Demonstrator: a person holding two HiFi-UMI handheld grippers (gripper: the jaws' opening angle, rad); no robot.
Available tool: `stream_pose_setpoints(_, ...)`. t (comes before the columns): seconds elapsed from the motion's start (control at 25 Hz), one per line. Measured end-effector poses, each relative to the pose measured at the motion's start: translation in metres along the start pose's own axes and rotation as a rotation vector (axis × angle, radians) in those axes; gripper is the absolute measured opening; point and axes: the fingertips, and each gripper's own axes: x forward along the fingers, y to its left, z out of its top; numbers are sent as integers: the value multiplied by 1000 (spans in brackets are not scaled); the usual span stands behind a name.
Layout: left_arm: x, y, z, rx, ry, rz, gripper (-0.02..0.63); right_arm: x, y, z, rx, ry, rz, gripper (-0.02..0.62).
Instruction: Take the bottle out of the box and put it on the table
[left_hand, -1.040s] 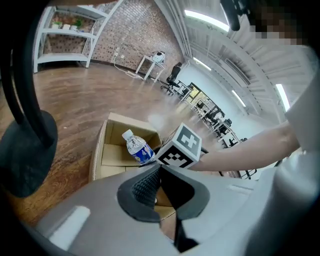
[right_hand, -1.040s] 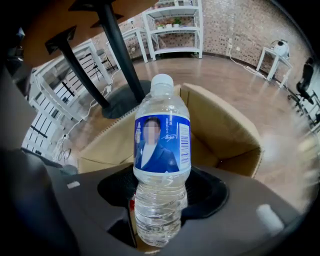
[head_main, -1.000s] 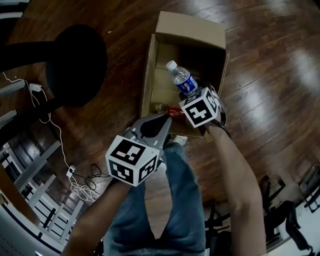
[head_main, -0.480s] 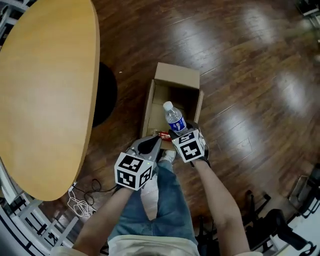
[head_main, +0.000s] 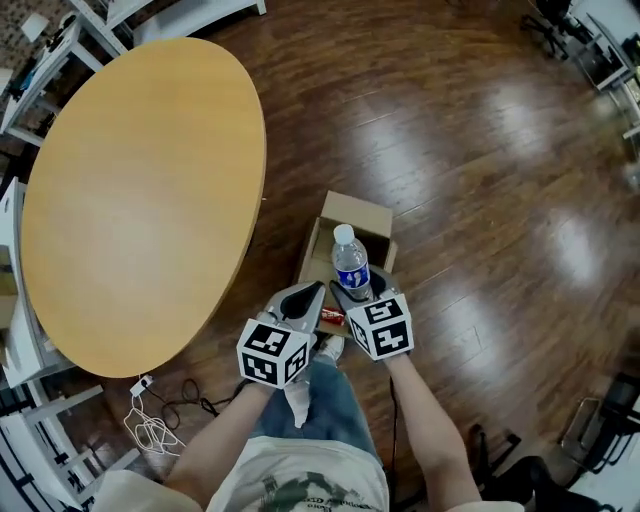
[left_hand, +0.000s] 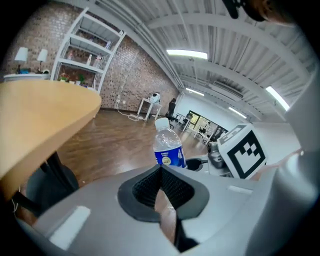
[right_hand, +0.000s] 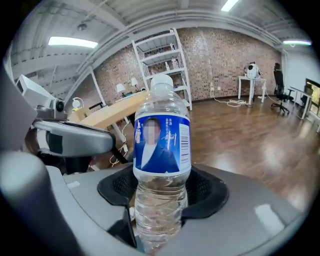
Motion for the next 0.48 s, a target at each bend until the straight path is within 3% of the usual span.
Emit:
stream_pose_setpoints(0.24, -59, -1, 69, -5, -189, 84, -2, -51, 41, 91, -68, -175, 62, 273)
stream_pose_setpoints(0.48, -122, 13, 108, -10, -328, 160, -2, -81, 103, 156, -150, -316, 142, 273)
